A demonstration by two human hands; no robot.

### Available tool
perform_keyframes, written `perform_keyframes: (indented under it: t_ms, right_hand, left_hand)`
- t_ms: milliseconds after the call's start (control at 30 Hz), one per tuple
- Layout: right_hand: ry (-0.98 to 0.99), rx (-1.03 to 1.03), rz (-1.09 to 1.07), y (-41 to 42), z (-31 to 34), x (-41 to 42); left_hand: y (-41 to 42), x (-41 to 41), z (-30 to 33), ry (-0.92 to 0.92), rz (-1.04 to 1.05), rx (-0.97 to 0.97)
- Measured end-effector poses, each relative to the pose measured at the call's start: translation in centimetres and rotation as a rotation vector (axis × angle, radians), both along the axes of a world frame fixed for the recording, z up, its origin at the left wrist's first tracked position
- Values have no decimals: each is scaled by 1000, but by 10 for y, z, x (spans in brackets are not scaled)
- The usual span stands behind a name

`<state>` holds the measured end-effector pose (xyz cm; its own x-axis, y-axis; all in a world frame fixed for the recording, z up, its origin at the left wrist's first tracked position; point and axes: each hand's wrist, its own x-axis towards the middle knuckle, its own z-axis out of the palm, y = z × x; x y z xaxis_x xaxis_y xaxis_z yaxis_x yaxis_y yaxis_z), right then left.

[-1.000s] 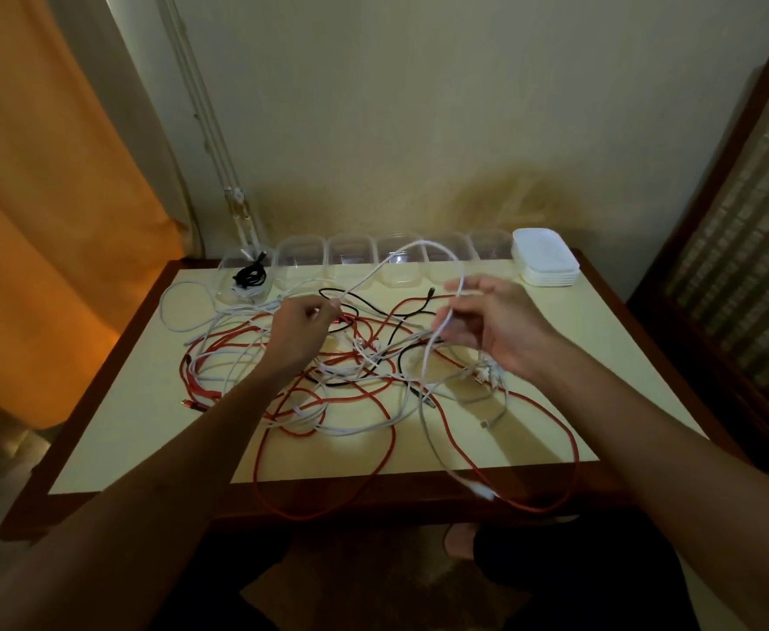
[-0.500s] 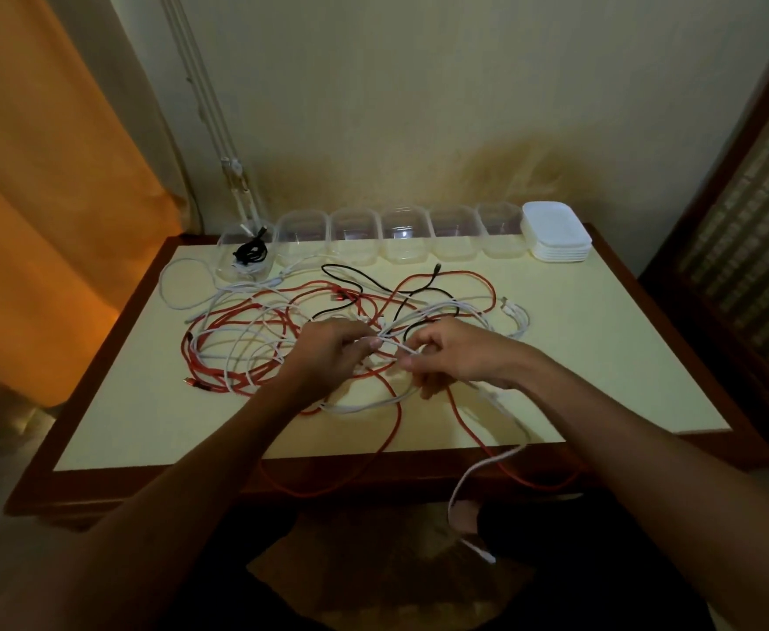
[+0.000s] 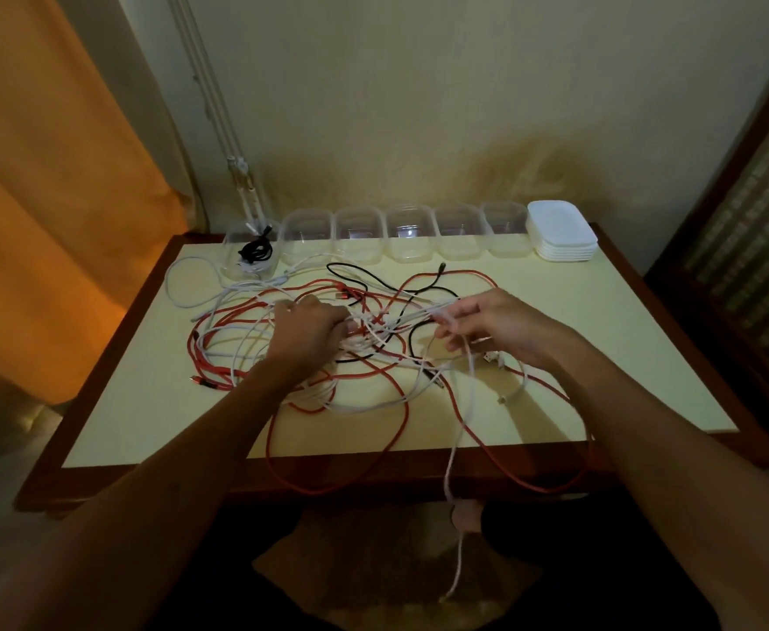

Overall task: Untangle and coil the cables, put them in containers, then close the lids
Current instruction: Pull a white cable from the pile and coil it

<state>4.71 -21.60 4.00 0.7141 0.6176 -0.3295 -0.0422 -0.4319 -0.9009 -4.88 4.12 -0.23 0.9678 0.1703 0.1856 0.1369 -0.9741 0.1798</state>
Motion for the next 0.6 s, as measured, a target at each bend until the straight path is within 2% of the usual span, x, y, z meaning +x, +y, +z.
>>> perform_keyframes:
  t_ms: [67, 167, 267, 433, 533, 600]
  right_hand:
    - [-8, -139, 115, 2, 5, 3]
    - [-112, -264, 202, 20, 9, -5]
    - [-259, -197, 203, 34, 5, -12]
    - [-148, 140, 167, 26, 18, -18]
    - [173, 614, 64, 17, 31, -19]
    - [393, 982, -57, 4, 36, -14]
  left_hand:
    - [-10, 3, 6, 26, -51, 121]
    - [-27, 9, 14, -66, -116, 116]
    - [-35, 14, 18, -194, -168, 63]
    - [-23, 17, 11, -240, -329, -104]
    - [-25, 17, 7, -194, -314, -264]
    - [-22, 17, 1, -38, -233, -335]
